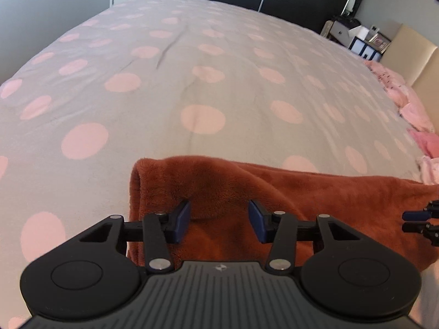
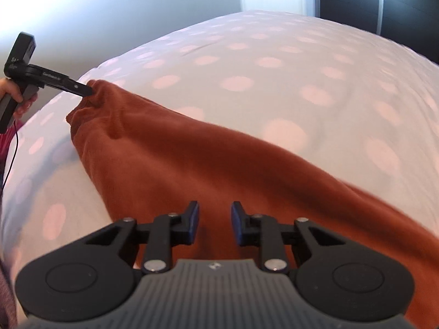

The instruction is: Fold clothes

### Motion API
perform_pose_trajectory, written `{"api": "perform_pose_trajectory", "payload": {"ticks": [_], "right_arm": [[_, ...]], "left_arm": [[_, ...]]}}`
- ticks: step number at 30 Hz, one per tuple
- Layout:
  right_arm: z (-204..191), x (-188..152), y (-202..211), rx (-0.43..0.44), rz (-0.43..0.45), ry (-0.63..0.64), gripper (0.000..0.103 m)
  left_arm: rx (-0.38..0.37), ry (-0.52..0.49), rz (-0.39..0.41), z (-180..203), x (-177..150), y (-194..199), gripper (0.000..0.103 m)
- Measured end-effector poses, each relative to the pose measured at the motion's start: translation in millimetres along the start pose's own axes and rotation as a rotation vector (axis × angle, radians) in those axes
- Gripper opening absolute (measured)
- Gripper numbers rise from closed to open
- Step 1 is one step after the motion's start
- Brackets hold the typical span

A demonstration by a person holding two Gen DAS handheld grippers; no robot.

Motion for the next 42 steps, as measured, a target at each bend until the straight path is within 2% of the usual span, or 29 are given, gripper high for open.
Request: {"api": "perform_pose_trajectory", "payload": {"ticks": [1, 3, 5, 8, 10, 12, 13, 14, 15, 16, 17, 18, 19, 21, 25, 27, 30, 31, 33, 35, 36, 38, 42], "right_arm": [[-1, 6, -13, 0.002, -0.010, -0.020, 0.029], [5, 19, -39, -0.049, -0.027, -0.042, 0.027], [16, 26, -61, -0.140, -0.052, -0.062, 0.012], [33, 32, -81, -0.178, -0.058, -0.114, 0.005], [37, 38, -86, -0.217, -0.040, -0.119, 0.000], [39, 44, -90, -0.257, -0.024, -0.113, 0.000], [38, 46, -90, -0.279, -0.017, -0.102, 0.000], [38, 48, -89, -0.283, -0.020, -0.105, 0.000], [38, 49, -86, -0.276, -0.017, -0.115, 0.000], [38, 50, -80, -0.260, -0.005, -0.127, 0.004], [38, 49, -72, -0.242, 0.005, -0.141, 0.007], [39, 47, -63, -0.227, 0.012, -0.155, 0.011], [39, 44, -54, -0.213, 0.019, -0.171, 0.024], [41, 35, -34, -0.178, 0.029, -0.202, 0.038], [44, 13, 14, -0.131, 0.056, -0.255, 0.039], [48, -1, 41, -0.132, 0.076, -0.275, 0.040], [60, -25, 81, -0.165, 0.085, -0.294, 0.044], [65, -34, 93, -0.193, 0.081, -0.290, 0.045], [78, -55, 116, -0.261, 0.063, -0.289, 0.046], [94, -78, 139, -0.330, 0.038, -0.327, 0.047], [104, -91, 151, -0.361, 0.028, -0.365, 0.047], [121, -115, 173, -0.419, 0.006, -0.446, 0.047], [143, -150, 209, -0.476, 0.014, -0.567, 0.047]], "left_arm": [[0.015, -0.003, -0.012, -1, -2, -8, 0.045], [0.054, 0.001, -0.019, -8, -5, -19, 0.036], [0.077, 0.029, -0.013, -18, -7, -26, 0.021], [0.066, 0.087, 0.004, -31, -8, -27, 0.018], [0.060, 0.077, 0.009, -30, -7, -24, 0.018], [0.040, 0.069, 0.015, -28, -7, -17, 0.022], [0.019, 0.072, 0.022, -28, -7, -11, 0.031], [-0.003, 0.074, 0.029, -28, -7, -4, 0.046], [-0.016, 0.075, 0.056, -29, -7, 5, 0.056], [-0.007, 0.077, 0.089, -30, -7, 14, 0.074], [0.018, 0.078, 0.120, -32, -7, 22, 0.080], [0.032, 0.076, 0.140, -35, -9, 28, 0.080], [0.035, 0.087, 0.132, -39, -10, 30, 0.080], [0.033, 0.149, 0.095, -50, -16, 23, 0.080], [0.053, 0.211, 0.035, -65, -32, 4, 0.080], [0.047, 0.233, 0.003, -70, -38, -7, 0.080], [0.047, 0.229, 0.004, -72, -47, -14, 0.080], [0.055, 0.220, 0.001, -71, -47, -15, 0.079], [0.063, 0.204, 0.001, -67, -46, -16, 0.068], [0.045, 0.182, 0.002, -59, -44, -15, 0.045], [0.062, 0.164, 0.002, -54, -43, -15, 0.044], [0.085, 0.136, 0.004, -45, -40, -12, 0.034], [0.065, 0.136, 0.061, -28, -23, 17, 0.024]]}}
Point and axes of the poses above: each gripper's, at about its wrist camera, not at the fingertips, and y roughly against the way its jaws point, z to its right, x to its top, the point moved 3 cm from there along -y, roughly the way its jaws point
